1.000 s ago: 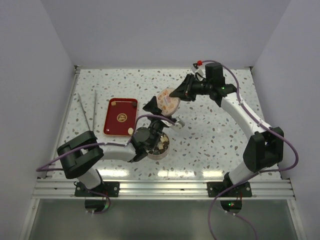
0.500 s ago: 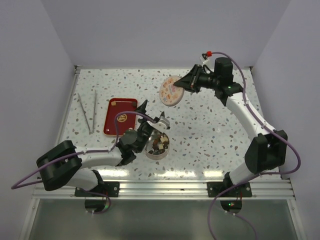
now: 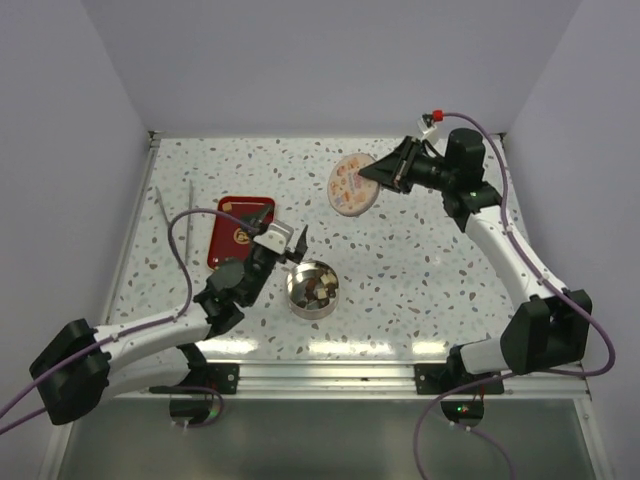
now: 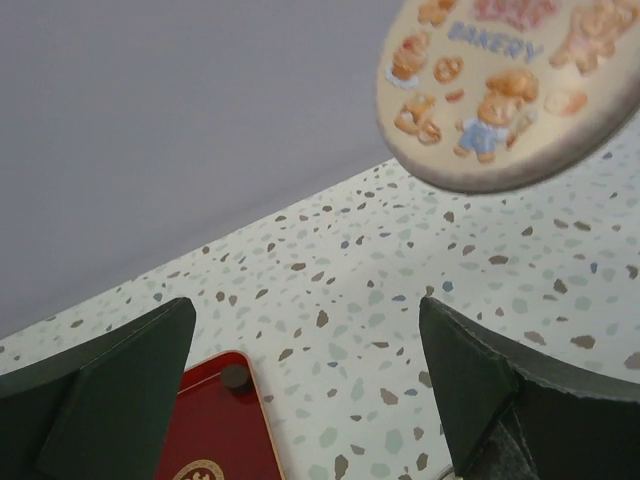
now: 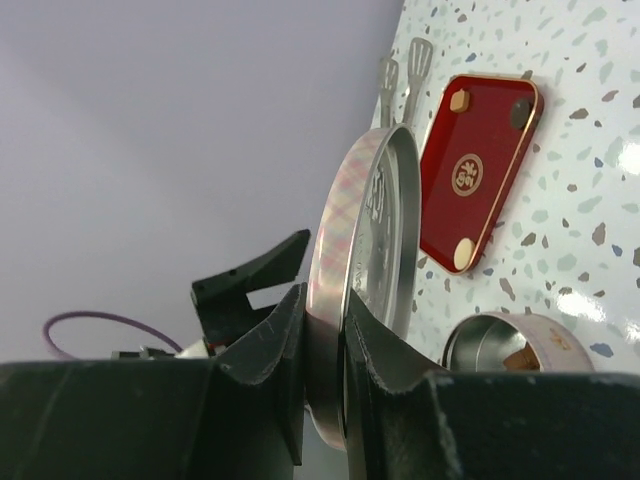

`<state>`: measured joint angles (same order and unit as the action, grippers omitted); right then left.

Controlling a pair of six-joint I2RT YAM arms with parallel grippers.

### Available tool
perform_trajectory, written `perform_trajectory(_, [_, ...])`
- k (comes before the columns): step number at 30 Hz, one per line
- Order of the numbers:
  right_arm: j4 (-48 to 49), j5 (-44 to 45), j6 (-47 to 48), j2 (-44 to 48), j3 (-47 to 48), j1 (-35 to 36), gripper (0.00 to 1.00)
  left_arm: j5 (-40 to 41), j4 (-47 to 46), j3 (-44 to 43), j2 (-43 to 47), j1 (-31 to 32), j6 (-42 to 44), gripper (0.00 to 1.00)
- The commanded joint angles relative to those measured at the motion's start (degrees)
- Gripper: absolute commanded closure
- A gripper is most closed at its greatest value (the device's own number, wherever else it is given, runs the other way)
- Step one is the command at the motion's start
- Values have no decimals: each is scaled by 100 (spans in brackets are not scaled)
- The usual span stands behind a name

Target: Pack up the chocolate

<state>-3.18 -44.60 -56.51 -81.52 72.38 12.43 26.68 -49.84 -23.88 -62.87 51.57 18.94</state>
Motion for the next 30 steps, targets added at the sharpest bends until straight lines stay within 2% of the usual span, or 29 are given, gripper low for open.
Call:
perform_trajectory(1, [300,-145,53,390,-460,-21,100,-539,1069,-99,652,-383,-1627,0])
perform_trajectory(3, [555,-198,-26,461,-865,-21,100,-944,1598,-301,881,-525,-2381,0])
perform_trajectory(4, [782,-233,-88,505,-1014,-21,100,-1075,2192,-406,917,-578,-2569,0])
perform_trajectory(7, [1143,-321,-281,663,-1533,-12,100,-1366,3126,-705,900,-622,-3272,0])
perform_trajectory(11, [1574,-321,-517,874,-2278,49,100,-1823,4069,-978,821,-762,-4037,0])
perform_trajectory(16, [2618,-295,-1080,1015,-3237,208,100,-1859,4904,-935,872,-990,-5223,0])
perform_trajectory(19, [2831,-216,-1108,1111,-3476,216,100,-2165,4871,-768,1031,-1262,-5742,0])
perform_trajectory(21, [2910,-207,-1143,1120,-3686,216,100,-2771,4696,-575,1075,-1421,-6040,0])
perform_trajectory(26, [3534,-146,-1449,1085,-4327,278,100,-3904,3685,-39,997,-1668,-6587,0])
perform_trajectory(30, [4009,-31,-1617,927,-4645,453,100,-4162,3455,164,899,-1677,-6763,0])
